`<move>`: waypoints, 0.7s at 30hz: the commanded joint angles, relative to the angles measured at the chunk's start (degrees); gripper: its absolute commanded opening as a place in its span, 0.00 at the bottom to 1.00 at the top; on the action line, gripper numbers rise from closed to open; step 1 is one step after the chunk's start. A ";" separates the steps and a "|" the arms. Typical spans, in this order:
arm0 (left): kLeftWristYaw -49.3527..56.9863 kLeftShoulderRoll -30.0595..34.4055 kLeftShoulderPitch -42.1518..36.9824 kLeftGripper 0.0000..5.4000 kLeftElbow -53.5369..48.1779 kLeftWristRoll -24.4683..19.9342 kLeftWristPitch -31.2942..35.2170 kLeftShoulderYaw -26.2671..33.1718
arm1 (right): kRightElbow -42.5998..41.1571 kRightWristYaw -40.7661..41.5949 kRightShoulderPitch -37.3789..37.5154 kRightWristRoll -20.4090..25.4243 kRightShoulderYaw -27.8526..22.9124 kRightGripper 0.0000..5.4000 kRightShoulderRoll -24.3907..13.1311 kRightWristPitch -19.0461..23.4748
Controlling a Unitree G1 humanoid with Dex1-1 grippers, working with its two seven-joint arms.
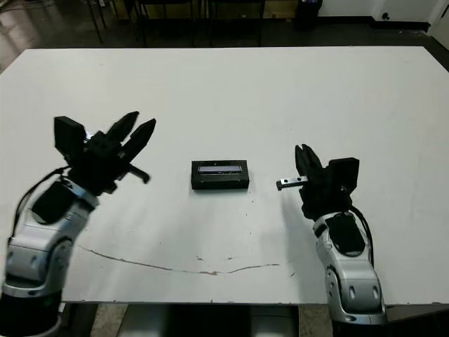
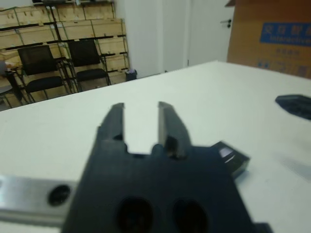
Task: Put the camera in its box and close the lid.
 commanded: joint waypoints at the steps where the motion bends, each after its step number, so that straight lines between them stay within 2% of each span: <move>1: 4.34 -2.44 0.01 0.00 1.13 2.67 3.16 -3.56 | 1.76 0.00 -0.50 0.06 -0.51 0.00 -0.04 0.33; 8: 8.58 -5.23 -4.67 0.00 9.82 6.87 5.16 -8.39 | 1.69 -0.44 -0.15 -0.34 -0.47 0.00 0.14 0.19; 16: 10.88 -7.04 -9.26 0.00 19.52 11.96 10.71 -12.28 | -0.29 -1.69 1.21 -0.98 -0.33 0.00 0.75 1.50; 21: 10.19 -7.89 -8.70 0.00 22.00 12.50 13.20 -13.94 | -0.63 -1.53 1.69 -1.15 -0.35 0.00 0.52 1.11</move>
